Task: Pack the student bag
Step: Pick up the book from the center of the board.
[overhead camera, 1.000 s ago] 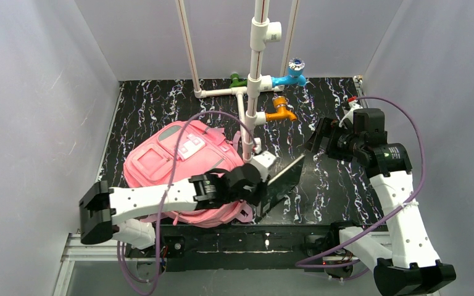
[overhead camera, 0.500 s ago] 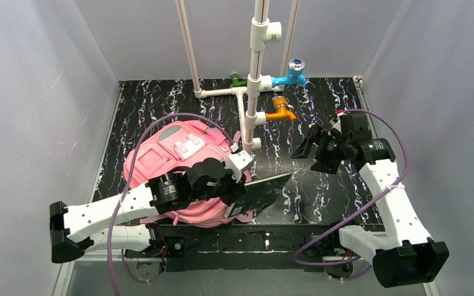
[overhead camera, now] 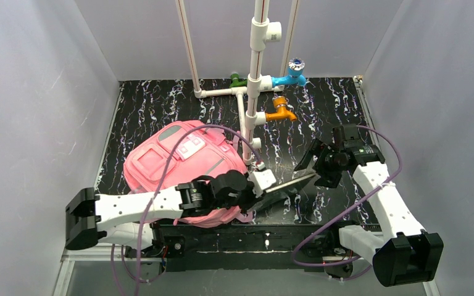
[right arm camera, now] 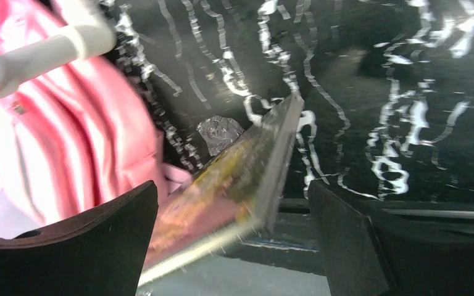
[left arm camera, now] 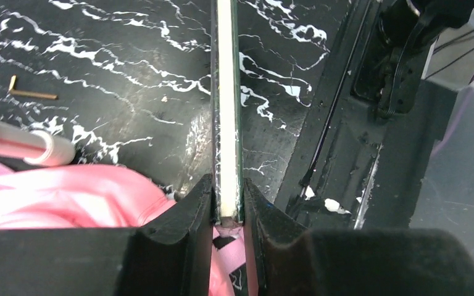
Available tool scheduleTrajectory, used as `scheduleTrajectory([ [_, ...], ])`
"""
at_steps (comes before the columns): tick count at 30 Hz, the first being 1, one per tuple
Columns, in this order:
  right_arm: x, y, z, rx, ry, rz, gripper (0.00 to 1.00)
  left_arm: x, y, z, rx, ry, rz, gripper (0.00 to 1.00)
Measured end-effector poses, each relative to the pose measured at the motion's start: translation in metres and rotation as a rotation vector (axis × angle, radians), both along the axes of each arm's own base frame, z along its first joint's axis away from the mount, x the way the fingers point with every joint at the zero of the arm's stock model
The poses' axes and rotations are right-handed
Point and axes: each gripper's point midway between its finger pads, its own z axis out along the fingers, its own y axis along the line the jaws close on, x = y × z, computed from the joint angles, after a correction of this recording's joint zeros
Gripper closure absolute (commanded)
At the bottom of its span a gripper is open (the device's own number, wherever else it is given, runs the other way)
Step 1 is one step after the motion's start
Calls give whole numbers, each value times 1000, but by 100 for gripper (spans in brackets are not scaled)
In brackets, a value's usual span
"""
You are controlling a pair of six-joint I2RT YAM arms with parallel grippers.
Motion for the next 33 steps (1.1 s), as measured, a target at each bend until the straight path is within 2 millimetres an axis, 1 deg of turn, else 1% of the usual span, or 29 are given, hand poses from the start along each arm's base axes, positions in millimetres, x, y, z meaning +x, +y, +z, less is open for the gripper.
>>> scheduleTrajectory([
  [3,-1,-18,-11,-108,42,-30,2,-7,-17,-20,52,-43,-65,100],
  [7,4,-25,-22,-172,113,-12,2,-15,-21,-41,113,-82,-104,100],
  [10,-3,-26,-34,-187,179,11,2,-17,-21,-42,120,-115,-109,100],
  [14,-25,-26,-48,-176,218,23,2,-18,-21,-42,130,-140,-106,100],
  [17,-40,-24,-52,-148,222,17,8,-18,-22,-42,136,-153,-105,100],
  [19,-45,-20,-54,-113,227,2,15,-19,-23,-43,138,-164,-103,100],
  [20,-48,-18,-55,-100,234,-10,16,-20,-23,-43,141,-169,-103,100],
  [26,-38,-10,-55,18,166,-197,19,-21,-16,-47,187,-205,-80,100],
  [29,-36,-7,-50,59,151,-277,27,-20,-18,-46,179,-215,-68,100],
  [32,-35,-3,-44,94,150,-320,31,-20,-19,-46,176,-217,-59,100],
  [33,-35,-3,-43,100,152,-331,34,-21,-19,-46,176,-219,-59,100],
])
